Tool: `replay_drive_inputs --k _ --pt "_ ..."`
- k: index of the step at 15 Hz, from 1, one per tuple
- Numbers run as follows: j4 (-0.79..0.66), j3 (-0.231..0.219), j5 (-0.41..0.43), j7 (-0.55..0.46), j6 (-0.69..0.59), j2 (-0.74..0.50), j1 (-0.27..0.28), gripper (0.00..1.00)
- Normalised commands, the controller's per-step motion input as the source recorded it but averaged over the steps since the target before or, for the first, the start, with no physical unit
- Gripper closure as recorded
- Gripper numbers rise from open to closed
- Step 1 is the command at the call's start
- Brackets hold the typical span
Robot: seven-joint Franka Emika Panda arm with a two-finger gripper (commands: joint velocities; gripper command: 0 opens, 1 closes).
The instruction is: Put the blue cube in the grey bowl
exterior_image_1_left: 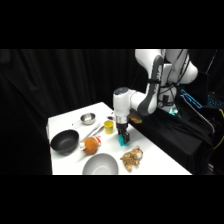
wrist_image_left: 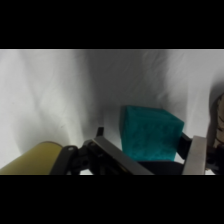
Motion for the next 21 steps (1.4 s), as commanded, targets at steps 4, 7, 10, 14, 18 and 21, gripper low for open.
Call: replay_drive_inputs --k 4,7,10,14,18,21 --pt "-0.02 0.058 0.136 -0.21 0.02 -0.07 -0.094 0.53" --pt "-0.04 0.065 0.152 -0.17 -0.04 -0.12 -0.063 0.68" --pt "-0.12 0.043 0.101 -0.14 -0.22 -0.33 0.007 0.73" --pt "-0.08 -0.021 -0.001 -0.04 -0.5 -0.49 0.081 0.74" --pt "0.06 -0.008 -0.079 -0.02 -0.55 -0.4 0.052 0.74" --pt "0.18 -0.009 -0.128 -0.01 -0.53 -0.33 0.01 0.74"
